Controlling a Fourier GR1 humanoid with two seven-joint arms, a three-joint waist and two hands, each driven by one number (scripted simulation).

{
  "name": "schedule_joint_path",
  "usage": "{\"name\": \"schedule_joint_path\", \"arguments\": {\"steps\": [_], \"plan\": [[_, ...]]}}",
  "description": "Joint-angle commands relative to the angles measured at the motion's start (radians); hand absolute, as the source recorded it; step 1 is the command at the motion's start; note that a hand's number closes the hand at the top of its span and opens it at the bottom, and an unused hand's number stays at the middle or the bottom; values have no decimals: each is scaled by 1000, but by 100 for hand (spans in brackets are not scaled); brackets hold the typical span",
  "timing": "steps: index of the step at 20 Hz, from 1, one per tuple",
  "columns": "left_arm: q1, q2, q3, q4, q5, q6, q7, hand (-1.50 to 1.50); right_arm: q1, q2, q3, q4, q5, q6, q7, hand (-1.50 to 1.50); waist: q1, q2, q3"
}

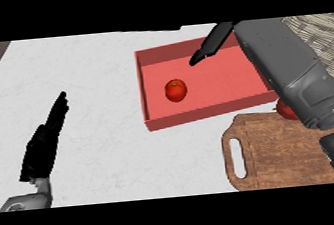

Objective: Pick the tomato from the cutting board and place it in the cardboard box

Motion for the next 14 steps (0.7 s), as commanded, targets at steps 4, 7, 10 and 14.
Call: {"name": "schedule_joint_path", "arguments": {"steps": [4,7,10,14], "plan": [[-4,-17,-21,-2,-7,0,-8,0,-5,-173,-98,57,-83,40,50,-150,32,23,1],[-20,-12,-30,-19,-15,-4,-4,0,1,-247,-114,64,-98,91,67,-150,48,36,4],[-36,-13,-31,-6,-22,0,-16,0,0,-283,-129,57,-112,122,74,-150,59,46,4],[-43,-36,-53,-10,-23,2,-16,0,23,-335,-118,29,-100,170,60,-150,70,61,7]]}}
